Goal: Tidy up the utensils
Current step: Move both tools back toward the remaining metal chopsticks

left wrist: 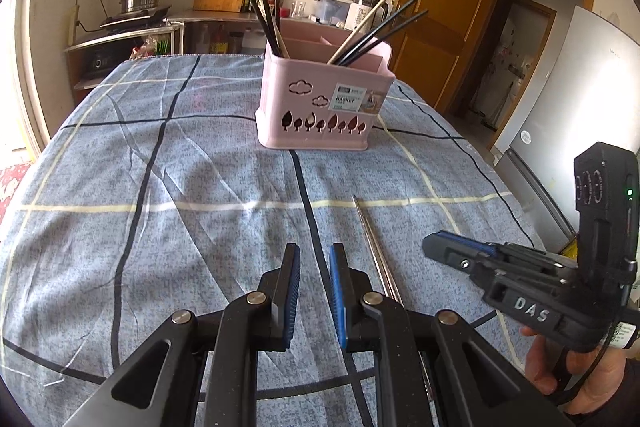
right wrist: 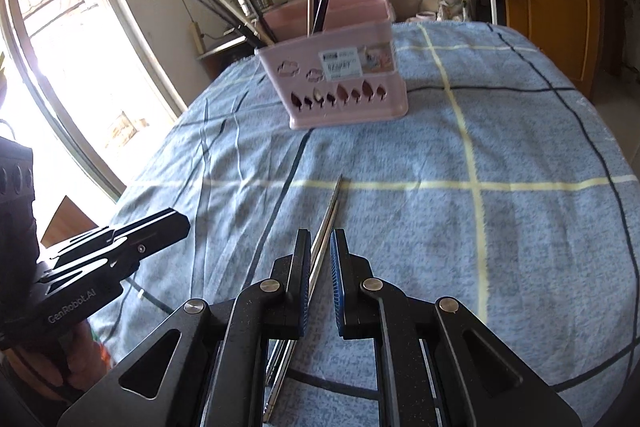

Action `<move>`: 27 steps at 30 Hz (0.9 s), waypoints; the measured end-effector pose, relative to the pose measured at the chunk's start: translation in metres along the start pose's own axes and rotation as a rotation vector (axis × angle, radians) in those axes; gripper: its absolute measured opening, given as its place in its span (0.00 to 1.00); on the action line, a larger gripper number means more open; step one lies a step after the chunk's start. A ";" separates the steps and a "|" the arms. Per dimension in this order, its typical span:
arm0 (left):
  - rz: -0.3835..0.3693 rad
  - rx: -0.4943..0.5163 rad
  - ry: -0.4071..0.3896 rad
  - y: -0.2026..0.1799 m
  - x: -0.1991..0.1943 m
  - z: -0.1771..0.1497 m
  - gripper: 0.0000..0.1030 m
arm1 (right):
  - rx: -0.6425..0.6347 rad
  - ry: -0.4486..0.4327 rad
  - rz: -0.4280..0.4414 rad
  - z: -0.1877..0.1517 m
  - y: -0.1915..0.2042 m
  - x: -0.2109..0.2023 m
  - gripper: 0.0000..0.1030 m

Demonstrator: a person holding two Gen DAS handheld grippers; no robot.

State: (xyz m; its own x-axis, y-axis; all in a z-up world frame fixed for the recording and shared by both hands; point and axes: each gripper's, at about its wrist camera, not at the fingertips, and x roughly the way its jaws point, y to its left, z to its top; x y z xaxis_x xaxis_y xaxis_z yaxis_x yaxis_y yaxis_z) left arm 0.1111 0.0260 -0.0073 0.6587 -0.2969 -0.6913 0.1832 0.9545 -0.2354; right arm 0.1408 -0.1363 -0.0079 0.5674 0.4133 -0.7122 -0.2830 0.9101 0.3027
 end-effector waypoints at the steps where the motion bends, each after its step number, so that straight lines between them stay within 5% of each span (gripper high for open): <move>1: 0.000 -0.002 0.003 0.001 0.001 -0.001 0.14 | -0.003 0.015 0.000 -0.002 0.001 0.005 0.10; 11: -0.004 -0.032 0.020 0.011 0.008 -0.004 0.14 | -0.006 0.115 -0.022 -0.011 0.004 0.032 0.10; 27: -0.052 -0.033 0.091 0.000 0.039 0.008 0.14 | -0.038 0.126 -0.074 -0.009 -0.003 0.032 0.08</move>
State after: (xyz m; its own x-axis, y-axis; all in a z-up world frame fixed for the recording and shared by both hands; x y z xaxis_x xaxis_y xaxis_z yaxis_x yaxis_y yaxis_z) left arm 0.1425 0.0143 -0.0287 0.5798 -0.3489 -0.7363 0.1901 0.9367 -0.2941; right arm 0.1523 -0.1267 -0.0374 0.4868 0.3358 -0.8064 -0.2740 0.9353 0.2241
